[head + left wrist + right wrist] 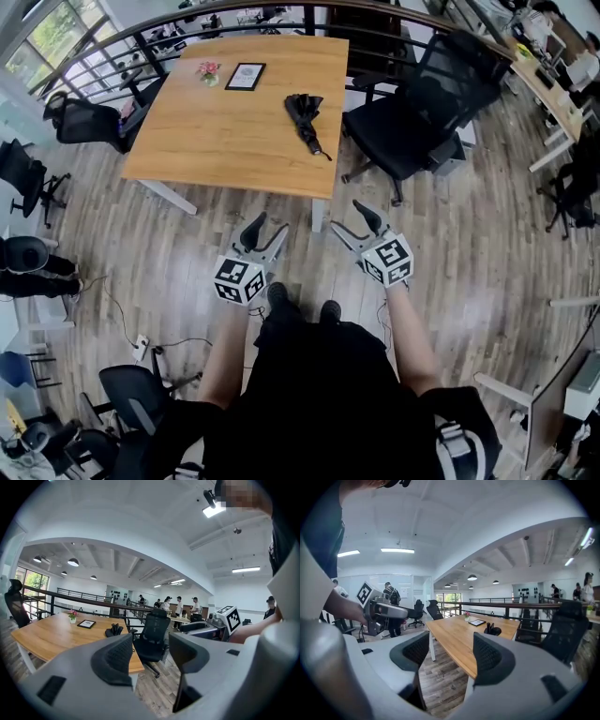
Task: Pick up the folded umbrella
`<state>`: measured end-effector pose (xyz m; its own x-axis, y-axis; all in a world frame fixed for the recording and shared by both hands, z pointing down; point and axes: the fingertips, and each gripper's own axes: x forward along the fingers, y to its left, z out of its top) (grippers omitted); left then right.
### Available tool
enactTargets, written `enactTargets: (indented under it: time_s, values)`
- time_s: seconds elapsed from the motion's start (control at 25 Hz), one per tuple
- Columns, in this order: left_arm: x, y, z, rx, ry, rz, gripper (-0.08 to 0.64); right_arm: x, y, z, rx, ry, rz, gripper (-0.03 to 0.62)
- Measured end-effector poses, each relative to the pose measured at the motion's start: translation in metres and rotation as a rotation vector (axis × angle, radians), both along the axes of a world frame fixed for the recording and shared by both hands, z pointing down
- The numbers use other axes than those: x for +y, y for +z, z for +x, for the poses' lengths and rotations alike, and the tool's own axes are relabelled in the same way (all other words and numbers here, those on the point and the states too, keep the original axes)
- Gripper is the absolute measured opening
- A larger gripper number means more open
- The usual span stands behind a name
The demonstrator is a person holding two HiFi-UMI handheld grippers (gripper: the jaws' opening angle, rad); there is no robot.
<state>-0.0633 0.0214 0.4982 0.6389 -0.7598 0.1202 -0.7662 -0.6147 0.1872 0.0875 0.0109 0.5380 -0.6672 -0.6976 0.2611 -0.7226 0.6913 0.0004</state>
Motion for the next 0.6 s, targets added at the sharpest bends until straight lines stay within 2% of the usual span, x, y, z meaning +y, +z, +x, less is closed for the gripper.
enactTargets:
  time_s: [0.6]
  values:
    - [-0.073,0.007,-0.071,0.044,0.063,-0.037,0.25,-0.056,0.002,-0.067,0.018,0.098,-0.038,0.299]
